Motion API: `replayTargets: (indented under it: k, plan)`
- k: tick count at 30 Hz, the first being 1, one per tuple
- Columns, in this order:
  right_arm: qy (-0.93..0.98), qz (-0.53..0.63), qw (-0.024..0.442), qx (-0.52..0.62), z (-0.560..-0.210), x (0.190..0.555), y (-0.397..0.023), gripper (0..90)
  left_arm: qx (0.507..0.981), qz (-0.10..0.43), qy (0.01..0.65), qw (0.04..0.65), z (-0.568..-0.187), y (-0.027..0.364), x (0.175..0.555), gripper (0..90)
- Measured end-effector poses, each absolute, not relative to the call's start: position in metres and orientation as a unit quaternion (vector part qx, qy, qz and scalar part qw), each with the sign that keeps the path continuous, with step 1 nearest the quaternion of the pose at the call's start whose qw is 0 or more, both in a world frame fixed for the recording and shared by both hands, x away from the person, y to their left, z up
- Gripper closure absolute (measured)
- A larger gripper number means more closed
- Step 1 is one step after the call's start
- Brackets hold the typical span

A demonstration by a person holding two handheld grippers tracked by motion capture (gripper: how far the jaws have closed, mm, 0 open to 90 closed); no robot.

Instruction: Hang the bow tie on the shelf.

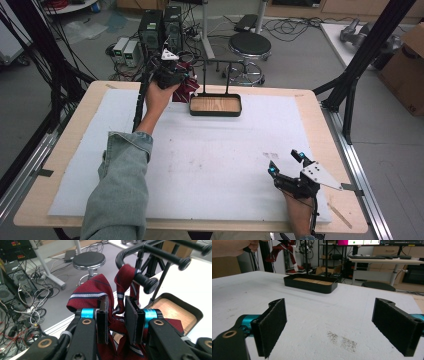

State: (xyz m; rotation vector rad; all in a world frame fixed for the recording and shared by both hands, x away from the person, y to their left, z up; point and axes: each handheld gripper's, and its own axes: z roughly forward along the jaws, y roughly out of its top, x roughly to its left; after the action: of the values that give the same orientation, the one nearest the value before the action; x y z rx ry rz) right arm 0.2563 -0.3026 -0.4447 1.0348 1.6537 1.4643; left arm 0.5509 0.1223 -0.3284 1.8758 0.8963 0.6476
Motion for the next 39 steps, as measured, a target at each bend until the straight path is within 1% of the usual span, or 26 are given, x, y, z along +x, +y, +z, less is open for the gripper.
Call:
replayTargets:
  k: [5,19,28,36,39]
  plan:
    - [0.637,0.564,0.345,0.396,-0.445,0.257,-0.303,11.5,0.766,0.263,0.366,0.459,-0.335,0.12,0.553,72.5]
    - [0.637,0.564,0.345,0.396,-0.445,0.257,-0.303,11.5,0.762,0.26,0.368,0.465,-0.335,0.125,0.553,70.6]
    - [0.637,0.564,0.345,0.396,-0.445,0.257,-0.303,11.5,0.759,0.26,0.37,0.468,-0.333,0.135,0.549,63.2]
    - [0.637,0.564,0.345,0.397,-0.445,0.257,-0.303,11.5,0.748,0.27,0.374,0.477,-0.325,0.154,0.538,57.5]
    - [0.636,0.564,0.345,0.398,-0.445,0.256,-0.303,11.5,0.741,0.278,0.377,0.482,-0.32,0.169,0.528,55.9]
